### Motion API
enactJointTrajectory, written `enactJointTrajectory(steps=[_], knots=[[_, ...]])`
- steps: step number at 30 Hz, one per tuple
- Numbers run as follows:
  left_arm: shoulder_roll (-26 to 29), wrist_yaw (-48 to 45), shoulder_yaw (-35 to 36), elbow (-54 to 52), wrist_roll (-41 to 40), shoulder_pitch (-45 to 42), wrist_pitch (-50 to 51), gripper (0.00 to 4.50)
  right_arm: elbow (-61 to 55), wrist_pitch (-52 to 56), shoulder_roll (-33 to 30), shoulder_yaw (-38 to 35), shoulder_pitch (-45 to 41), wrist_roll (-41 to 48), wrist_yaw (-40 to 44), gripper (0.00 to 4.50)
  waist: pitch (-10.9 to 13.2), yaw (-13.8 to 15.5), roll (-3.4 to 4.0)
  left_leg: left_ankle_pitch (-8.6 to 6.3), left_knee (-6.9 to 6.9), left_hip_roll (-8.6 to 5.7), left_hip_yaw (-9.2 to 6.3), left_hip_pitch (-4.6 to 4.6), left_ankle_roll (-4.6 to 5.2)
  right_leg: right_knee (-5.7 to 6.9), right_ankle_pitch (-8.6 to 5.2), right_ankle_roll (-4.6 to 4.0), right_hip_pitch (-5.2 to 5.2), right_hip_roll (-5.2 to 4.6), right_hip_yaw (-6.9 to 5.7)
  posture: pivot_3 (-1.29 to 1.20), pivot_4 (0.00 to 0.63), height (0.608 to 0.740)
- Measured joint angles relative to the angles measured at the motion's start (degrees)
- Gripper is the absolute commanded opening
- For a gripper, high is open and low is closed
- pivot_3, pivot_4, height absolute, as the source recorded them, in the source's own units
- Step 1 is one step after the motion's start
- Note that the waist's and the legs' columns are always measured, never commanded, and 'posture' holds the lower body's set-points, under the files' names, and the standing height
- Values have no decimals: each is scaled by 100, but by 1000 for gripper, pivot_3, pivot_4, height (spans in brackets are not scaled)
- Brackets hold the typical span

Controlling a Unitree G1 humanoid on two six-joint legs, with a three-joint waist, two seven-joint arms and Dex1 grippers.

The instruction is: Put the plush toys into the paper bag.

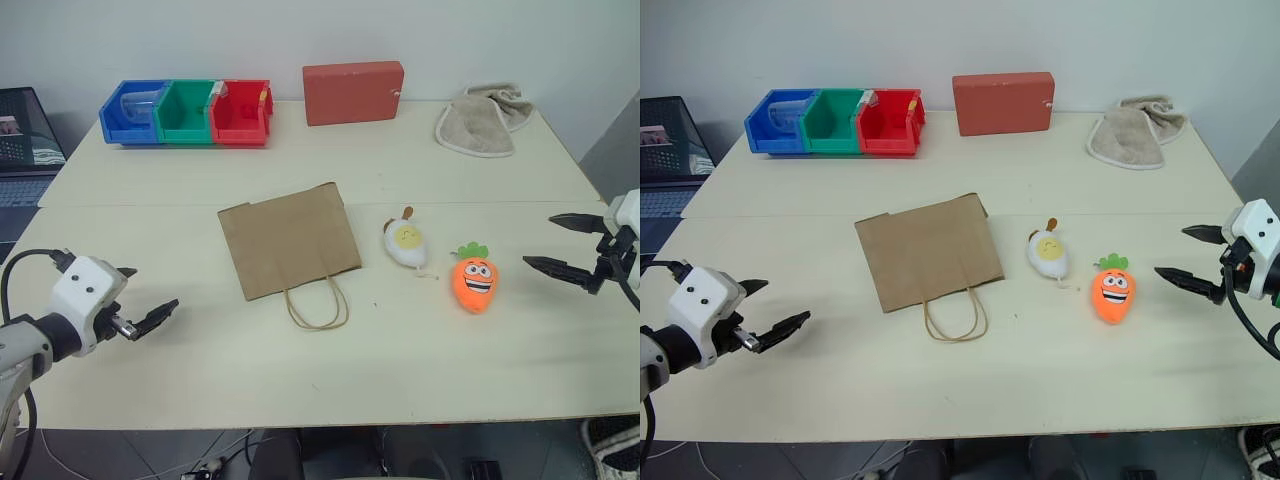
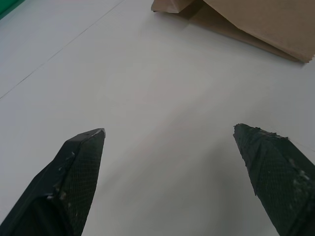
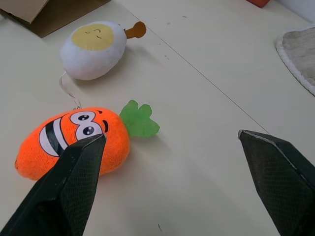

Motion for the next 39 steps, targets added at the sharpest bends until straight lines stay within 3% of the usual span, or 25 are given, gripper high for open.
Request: enactJointTrajectory(steps=[39], knots=[[-272, -217, 339, 438, 16, -326, -566, 4471, -49, -45, 233, 121, -125, -112, -119, 4500, 0, -19, 0, 0, 1, 0, 6, 0, 0, 0, 5, -9, 0, 0, 4, 0, 150, 740]])
